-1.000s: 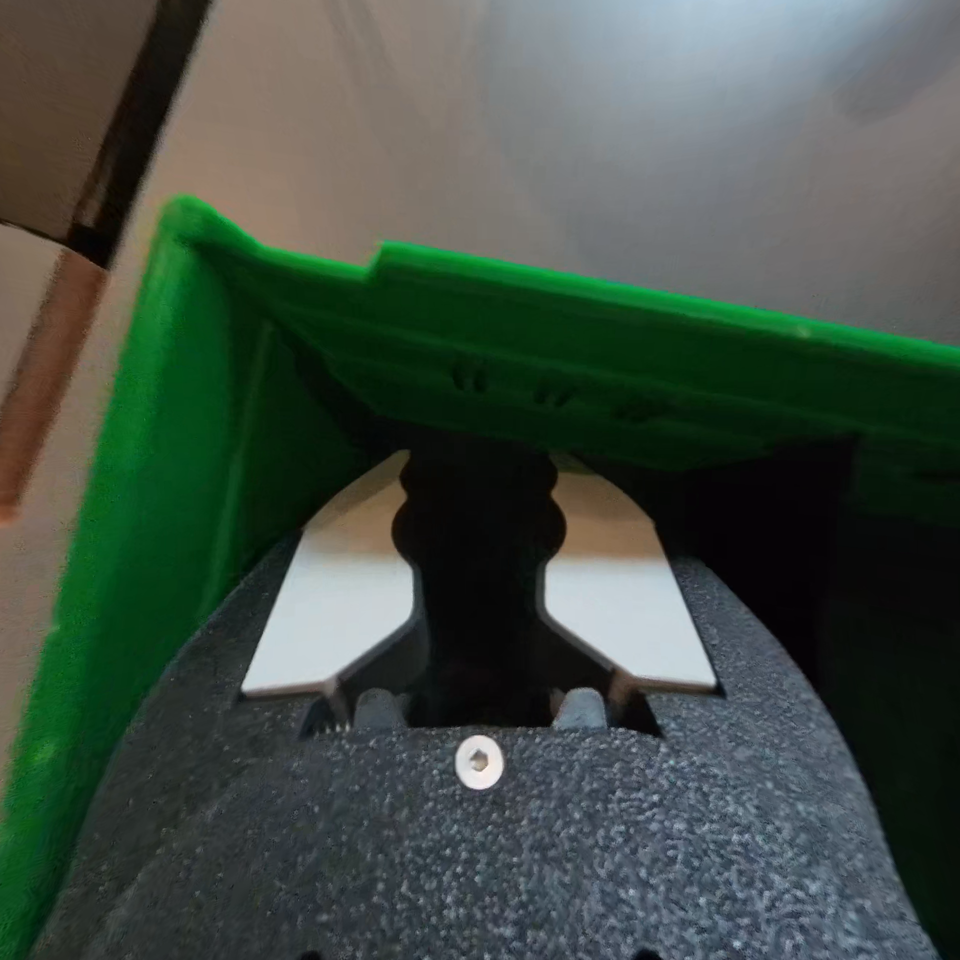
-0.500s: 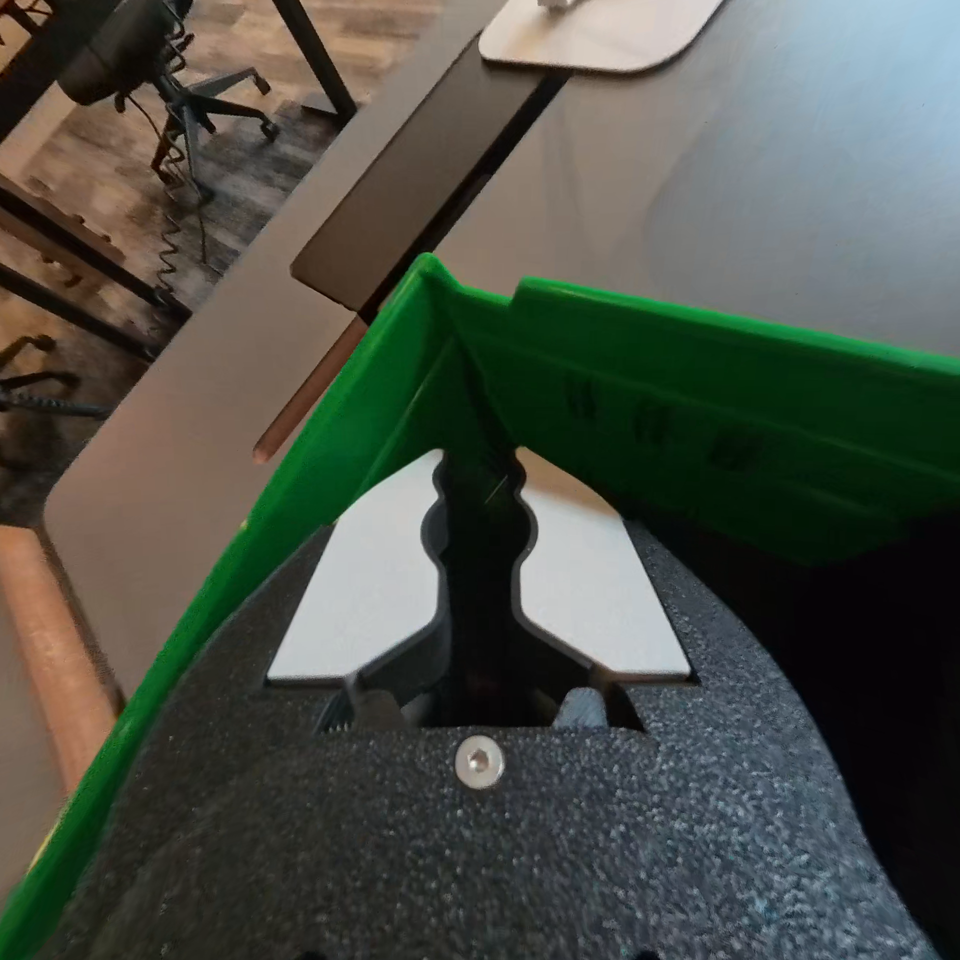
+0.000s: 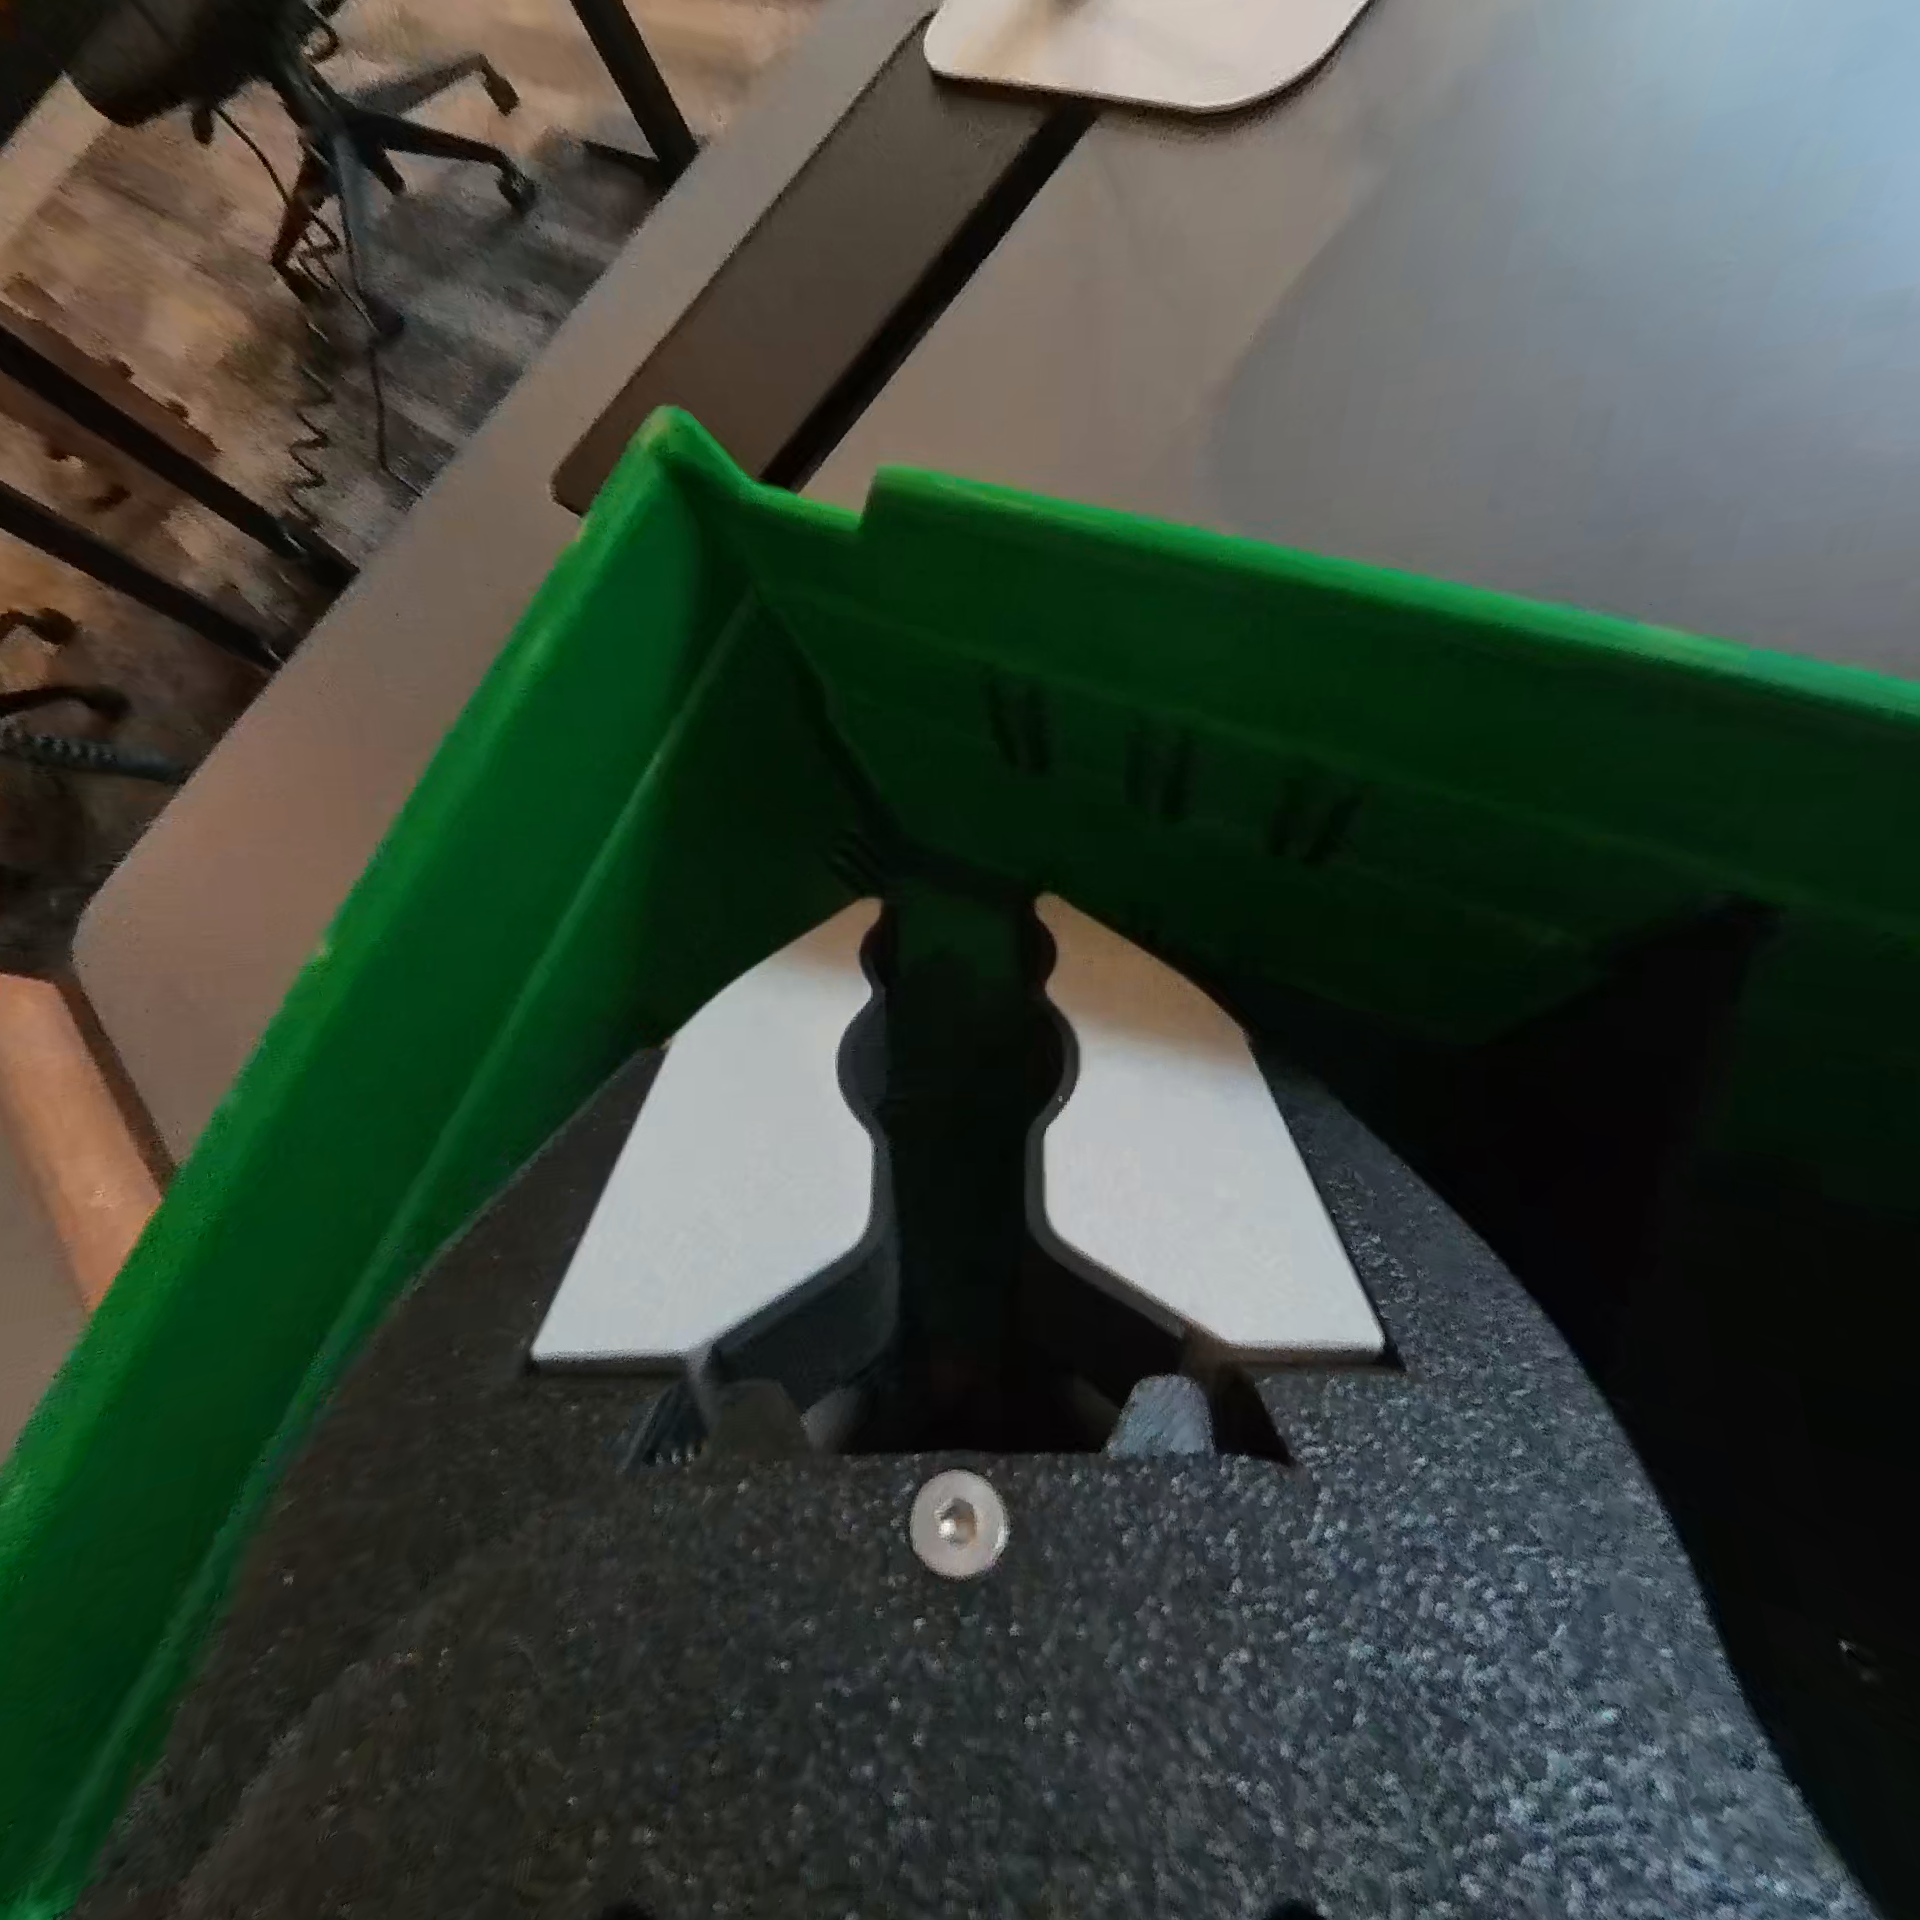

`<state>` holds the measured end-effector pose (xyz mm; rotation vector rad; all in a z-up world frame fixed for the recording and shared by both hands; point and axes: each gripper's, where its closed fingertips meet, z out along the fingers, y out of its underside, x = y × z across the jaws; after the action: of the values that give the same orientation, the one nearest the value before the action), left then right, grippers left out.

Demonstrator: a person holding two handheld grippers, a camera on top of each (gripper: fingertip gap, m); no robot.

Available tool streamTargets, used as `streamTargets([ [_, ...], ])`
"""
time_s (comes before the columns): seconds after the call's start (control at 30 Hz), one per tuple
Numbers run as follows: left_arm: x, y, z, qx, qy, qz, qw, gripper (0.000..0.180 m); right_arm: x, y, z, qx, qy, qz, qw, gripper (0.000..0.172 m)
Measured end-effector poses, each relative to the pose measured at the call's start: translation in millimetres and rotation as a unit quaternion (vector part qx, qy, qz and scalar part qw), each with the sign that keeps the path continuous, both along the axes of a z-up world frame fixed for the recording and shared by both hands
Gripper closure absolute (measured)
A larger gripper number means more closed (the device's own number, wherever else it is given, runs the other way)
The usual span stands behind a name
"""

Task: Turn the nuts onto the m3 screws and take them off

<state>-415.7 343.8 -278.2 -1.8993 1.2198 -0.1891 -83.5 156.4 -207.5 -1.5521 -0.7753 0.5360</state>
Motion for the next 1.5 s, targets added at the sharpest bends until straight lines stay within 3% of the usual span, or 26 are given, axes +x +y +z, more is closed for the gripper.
streamTargets([
  [0.17, -26.5, 19.1, -25.2, -0.059, 0.042, 0.069, 0.995, 0.159, 0.9, -1.6, 8.3, 0.01, 0.011, 0.0, 1.0, 0.144],
  [0.3, -46.1, 27.9, -3.0, -0.075, 0.037, 0.137, 0.987, 0.159, 1.9, -2.3, 7.7, 0.011, 0.006, -0.004, 1.0, 0.144],
  [0.4, -68.3, 13.0, -3.7, -0.149, 0.073, 0.192, 0.967, 0.16, 2.2, -2.4, 7.0, 0.009, 0.004, -0.007, 1.0, 0.144],
  [0.53, -98.6, 23.7, -22.1, -0.161, 0.132, 0.247, 0.946, 0.155, 1.3, -3.6, 6.1, 0.006, 0.0, -0.001, 1.0, 0.144],
  [0.7, -86.1, 22.4, -28.5, -0.155, 0.156, 0.21, 0.953, 0.157, 5.1, -5.9, 9.7, 0.011, 0.009, -0.003, 1.0, 0.144],
  [1.0, -97.3, 15.3, -45.8, -0.168, 0.263, 0.16, 0.936, 0.152, 2.6, -8.7, 9.8, 0.015, 0.005, 0.007, 1.0, 0.144],
  [1.13, -89.1, 8.3, -57.0, -0.23, 0.211, 0.154, 0.937, 0.158, 3.7, -8.5, 10.3, 0.018, 0.004, 0.004, 1.0, 0.144],
  [1.23, -83.5, 1.4, -60.0, -0.29, 0.168, 0.16, 0.928, 0.177, 5.9, -8.1, 11.2, 0.023, 0.0, -0.003, 1.0, 0.144],
  [1.5, -84.1, 1.0, -59.2, -0.297, 0.152, 0.181, 0.925, 0.179, 9.7, -8.7, 16.9, 0.029, 0.014, -0.007, 0.999, 0.144],
])
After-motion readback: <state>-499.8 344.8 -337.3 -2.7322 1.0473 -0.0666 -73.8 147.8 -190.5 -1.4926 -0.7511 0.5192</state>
